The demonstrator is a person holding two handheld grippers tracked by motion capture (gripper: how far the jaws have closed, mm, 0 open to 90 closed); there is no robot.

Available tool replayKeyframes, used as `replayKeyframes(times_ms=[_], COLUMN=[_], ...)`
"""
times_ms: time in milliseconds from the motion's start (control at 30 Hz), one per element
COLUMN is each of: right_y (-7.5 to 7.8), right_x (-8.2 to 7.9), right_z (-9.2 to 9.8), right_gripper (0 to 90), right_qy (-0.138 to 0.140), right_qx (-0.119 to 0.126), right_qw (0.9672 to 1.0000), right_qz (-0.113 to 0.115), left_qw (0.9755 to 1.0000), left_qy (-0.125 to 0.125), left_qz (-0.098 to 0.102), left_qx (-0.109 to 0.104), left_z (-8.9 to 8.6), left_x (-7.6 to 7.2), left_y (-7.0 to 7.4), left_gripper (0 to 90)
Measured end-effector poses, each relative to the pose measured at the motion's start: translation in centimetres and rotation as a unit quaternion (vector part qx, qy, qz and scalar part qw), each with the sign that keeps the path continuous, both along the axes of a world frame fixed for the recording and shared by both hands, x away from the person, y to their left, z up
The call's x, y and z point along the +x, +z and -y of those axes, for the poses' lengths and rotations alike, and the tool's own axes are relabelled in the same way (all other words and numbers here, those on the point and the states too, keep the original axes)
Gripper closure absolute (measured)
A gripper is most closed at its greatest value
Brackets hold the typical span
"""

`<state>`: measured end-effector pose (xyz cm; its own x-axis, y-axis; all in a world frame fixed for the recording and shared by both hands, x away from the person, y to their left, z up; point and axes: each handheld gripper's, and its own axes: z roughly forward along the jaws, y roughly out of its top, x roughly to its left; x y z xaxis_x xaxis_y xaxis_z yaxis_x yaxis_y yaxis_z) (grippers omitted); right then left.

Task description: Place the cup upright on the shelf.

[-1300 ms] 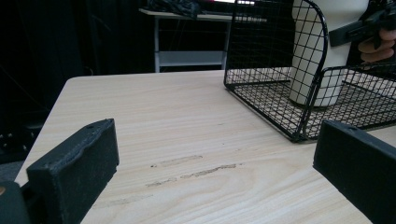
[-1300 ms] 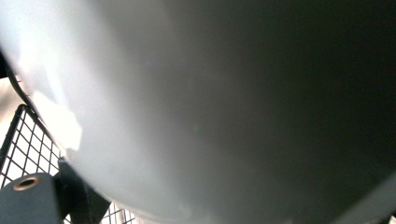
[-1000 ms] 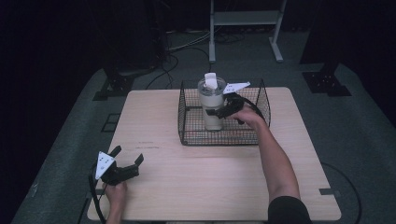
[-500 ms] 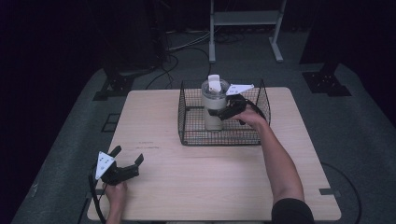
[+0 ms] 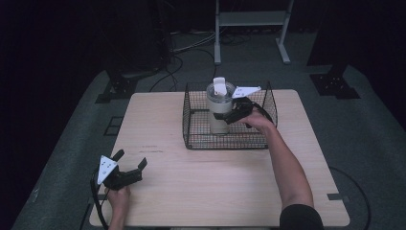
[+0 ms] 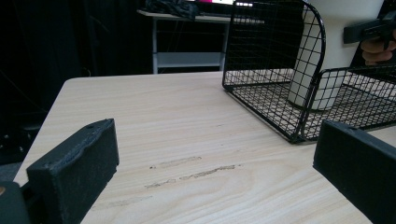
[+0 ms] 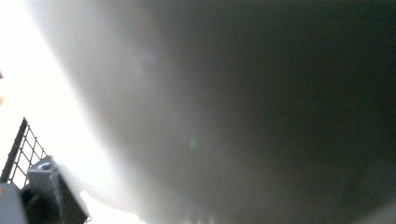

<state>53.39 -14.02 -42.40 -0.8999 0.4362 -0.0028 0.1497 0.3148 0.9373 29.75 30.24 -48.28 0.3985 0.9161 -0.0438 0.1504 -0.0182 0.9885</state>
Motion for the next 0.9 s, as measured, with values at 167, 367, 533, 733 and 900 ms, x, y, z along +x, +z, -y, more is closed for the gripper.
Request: replayKeyframes(times_ms=[167,367,533,733,900], right_y=[0.1,0.3,0.4,0.6,0.7], right_x=[0.2,0.0,0.0,-0.1,-0.4], right_z=[0.2,0.5,0.7,1.2,1.4], right_gripper=[0.0,0.0,0.0,0.0,0.0], right_qy=[0.006,0.015,0.016,0.011,0.006], right_qx=[-0.001,-0.012,-0.016,-0.028,-0.032], right_qw=[1.0,0.9998,0.9997,0.9995,0.9993], right_qz=[-0.005,-0.005,-0.008,-0.008,-0.017], left_qw=[1.0,1.0,1.0,1.0,1.0], left_qy=[-0.001,-0.002,-0.003,-0.004,-0.003], left_qz=[0.0,0.0,0.0,0.001,0.002], left_qx=[0.001,-0.001,-0.002,-0.003,-0.004], left_z=[0.0,-0.1,-0.1,-0.1,-0.1], left_x=[0.0,0.0,0.0,0.0,0.0], left_y=[0.0,0.0,0.0,0.0,0.0], left_gripper=[0.0,0.0,0.0,0.0,0.0])
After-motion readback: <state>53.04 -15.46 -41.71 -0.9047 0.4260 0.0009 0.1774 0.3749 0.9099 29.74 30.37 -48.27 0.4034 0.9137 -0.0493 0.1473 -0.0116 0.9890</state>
